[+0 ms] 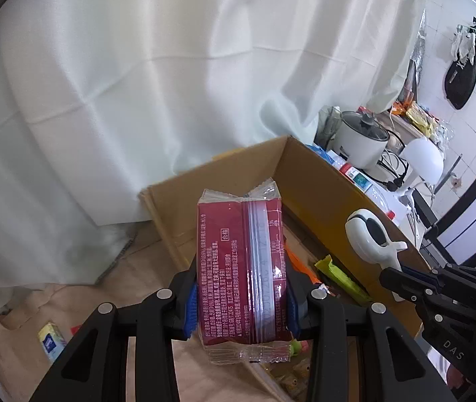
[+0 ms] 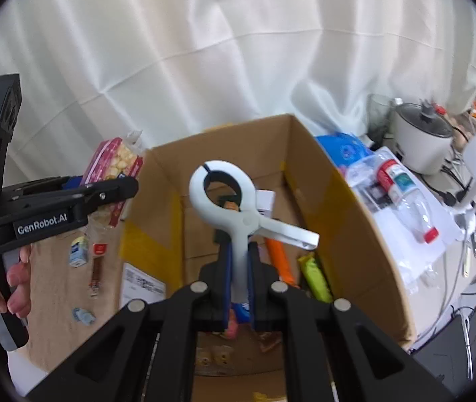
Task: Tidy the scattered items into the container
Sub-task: 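Carry the red packet and white clip over the cardboard box with both grippers, then open the left gripper dropping the red packet while the right releases the clip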
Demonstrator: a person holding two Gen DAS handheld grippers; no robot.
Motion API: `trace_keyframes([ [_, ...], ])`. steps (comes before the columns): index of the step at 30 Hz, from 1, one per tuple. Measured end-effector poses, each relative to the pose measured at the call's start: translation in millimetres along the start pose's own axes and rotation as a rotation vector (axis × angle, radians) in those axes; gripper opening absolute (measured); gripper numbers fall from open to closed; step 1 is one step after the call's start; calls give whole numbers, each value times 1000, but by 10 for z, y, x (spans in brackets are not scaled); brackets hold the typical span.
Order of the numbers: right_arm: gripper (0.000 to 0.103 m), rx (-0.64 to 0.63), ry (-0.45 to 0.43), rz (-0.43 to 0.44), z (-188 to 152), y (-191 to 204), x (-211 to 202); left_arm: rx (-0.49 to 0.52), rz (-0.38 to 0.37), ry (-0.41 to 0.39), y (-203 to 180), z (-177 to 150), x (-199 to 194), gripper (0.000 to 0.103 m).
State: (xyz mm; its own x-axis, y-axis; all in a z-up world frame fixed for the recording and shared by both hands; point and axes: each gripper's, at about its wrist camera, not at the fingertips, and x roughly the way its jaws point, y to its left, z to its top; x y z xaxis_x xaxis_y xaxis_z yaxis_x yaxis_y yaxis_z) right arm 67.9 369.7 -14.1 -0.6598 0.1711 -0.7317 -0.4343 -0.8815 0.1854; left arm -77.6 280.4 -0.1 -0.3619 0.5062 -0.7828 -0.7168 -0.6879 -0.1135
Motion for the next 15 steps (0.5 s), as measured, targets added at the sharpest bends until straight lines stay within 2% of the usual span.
trace_keyframes([
  [15,11,0,56,-17,-84,-82,93,-1,-40,56,-226,-46,366,40],
])
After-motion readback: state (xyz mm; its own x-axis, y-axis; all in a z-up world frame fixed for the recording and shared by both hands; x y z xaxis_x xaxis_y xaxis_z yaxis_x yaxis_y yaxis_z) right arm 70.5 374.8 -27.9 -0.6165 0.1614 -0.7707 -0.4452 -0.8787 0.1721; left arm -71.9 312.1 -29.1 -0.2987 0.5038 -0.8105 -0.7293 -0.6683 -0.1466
